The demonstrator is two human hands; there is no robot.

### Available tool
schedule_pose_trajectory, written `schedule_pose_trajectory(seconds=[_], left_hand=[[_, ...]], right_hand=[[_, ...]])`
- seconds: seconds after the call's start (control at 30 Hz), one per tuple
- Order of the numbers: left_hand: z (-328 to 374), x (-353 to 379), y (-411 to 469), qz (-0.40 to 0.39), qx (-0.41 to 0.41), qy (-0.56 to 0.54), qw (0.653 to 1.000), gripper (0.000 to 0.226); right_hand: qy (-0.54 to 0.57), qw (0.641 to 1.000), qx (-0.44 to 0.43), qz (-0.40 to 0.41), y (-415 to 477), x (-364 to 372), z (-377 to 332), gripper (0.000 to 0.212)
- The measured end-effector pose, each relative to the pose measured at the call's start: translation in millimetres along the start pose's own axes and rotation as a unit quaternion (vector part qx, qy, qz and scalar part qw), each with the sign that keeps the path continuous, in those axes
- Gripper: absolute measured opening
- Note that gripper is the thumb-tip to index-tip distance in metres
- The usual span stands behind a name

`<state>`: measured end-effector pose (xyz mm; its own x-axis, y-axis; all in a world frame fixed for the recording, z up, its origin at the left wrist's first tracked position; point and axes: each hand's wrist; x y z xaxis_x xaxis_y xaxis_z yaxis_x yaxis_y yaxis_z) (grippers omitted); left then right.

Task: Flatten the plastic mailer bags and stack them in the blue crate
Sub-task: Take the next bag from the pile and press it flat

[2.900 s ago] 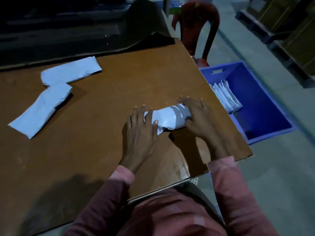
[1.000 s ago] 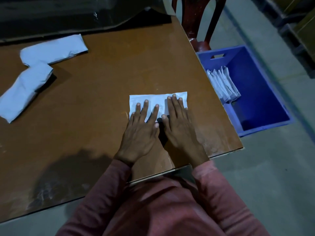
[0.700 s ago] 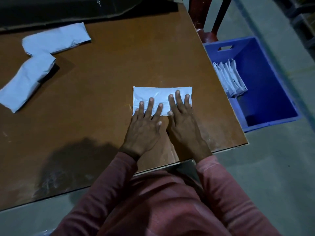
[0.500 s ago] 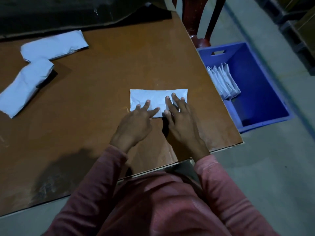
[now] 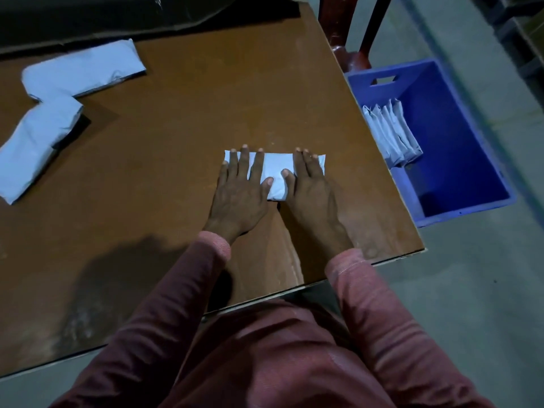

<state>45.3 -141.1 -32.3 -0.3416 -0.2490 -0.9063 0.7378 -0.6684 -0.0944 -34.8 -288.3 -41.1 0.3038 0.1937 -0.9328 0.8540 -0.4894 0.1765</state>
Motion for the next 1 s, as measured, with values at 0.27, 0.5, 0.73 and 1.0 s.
schedule_pose_trajectory(seconds=[0.27, 0.5, 0.73, 1.0], left_hand=[[-7.3, 10.1, 1.6, 0.028, 0.009, 0.001, 1.000, 0.070], [-8.5, -2.5, 4.2, 0.026, 0.014, -0.041, 0.999, 0.068], [-8.6, -9.8, 37.3, 0.060, 0.030, -0.054, 0.996, 0.068], [-11.1, 8.8, 39.5, 0.091, 0.041, -0.023, 0.995, 0.059]], right_hand=[[-0.006, 1.000, -0.006, 0.027, -5.2, 8.4, -0.8, 0.057], [-0.013, 0.999, -0.034, -0.028, 7.1, -12.4, 1.8, 0.060], [-0.032, 0.999, -0.011, -0.020, 41.2, -3.7, -0.2, 0.064], [-0.122, 0.992, 0.030, 0.015, 36.8, 11.5, -3.5, 0.060]])
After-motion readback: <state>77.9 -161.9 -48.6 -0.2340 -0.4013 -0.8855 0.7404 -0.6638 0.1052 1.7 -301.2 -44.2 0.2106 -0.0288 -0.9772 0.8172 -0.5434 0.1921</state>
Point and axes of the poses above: each hand's wrist, its own y-axis towards the middle knuckle, its own x-axis out of the palm, z = x × y, and after that the axes turned 10 degrees about -y, right-handed
